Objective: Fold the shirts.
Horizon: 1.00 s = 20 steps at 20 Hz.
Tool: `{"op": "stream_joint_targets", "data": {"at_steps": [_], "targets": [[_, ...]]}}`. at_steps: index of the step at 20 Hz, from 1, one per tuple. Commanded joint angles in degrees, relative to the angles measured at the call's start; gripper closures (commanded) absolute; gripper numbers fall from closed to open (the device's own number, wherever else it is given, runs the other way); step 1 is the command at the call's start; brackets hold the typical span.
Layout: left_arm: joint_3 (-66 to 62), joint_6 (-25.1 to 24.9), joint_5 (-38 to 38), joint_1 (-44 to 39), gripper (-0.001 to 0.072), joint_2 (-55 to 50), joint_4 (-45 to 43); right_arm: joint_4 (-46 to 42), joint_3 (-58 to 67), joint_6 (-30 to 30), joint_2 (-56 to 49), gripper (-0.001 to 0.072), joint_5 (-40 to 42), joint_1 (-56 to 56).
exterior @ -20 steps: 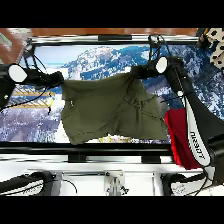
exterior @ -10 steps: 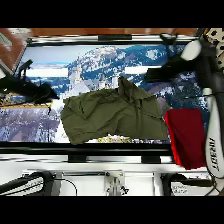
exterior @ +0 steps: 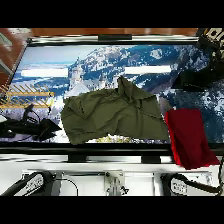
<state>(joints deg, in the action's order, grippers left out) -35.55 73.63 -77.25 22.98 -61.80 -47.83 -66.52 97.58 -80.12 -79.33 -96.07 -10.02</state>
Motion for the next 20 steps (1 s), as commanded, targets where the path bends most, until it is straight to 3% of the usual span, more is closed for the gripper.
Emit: {"op": "stream_joint_targets", "data": {"at_steps": [1, 8, 12, 13, 14, 15, 16, 20], "targets": [[4.9, -2.7, 5.5, -0.7, 0.0138, -3.7, 2.0, 3.2, -0.2, -0.4, 0.3, 0.0094, -0.9, -1.2], [4.9, -3.6, 11.6, -6.6, 0.0140, -10.1, 3.3, 2.8, -0.2, -0.4, 0.3, 0.0093, -1.0, -1.2], [4.9, -3.5, 15.4, -9.7, 0.0190, -11.0, 7.2, -0.1, -0.5, -1.8, 0.3, 0.0092, -0.9, -1.2], [4.9, -3.6, 16.0, -10.8, 0.0272, -11.5, 8.5, -1.3, -1.4, -2.0, 0.3, 0.0091, -1.2, -1.2], [4.9, -3.6, 16.3, -11.9, 0.0412, -12.0, 9.4, -2.6, -3.4, -2.6, 0.3, 0.0091, -1.7, -1.2], [4.7, -3.6, 16.2, -12.4, 0.0606, -12.1, 9.8, -3.1, -6.6, -2.9, 0.3, 0.0091, -2.6, -1.2], [4.4, -3.6, 15.9, -12.4, 0.0674, -12.1, 9.8, -3.0, -10.4, -2.9, 0.3, 0.0090, -3.3, -1.2], [0.7, -4.8, 12.2, -10.7, 0.0676, -11.0, 9.7, -1.9, -28.0, -3.0, 0.3, 0.0090, -3.3, -1.2]]}}
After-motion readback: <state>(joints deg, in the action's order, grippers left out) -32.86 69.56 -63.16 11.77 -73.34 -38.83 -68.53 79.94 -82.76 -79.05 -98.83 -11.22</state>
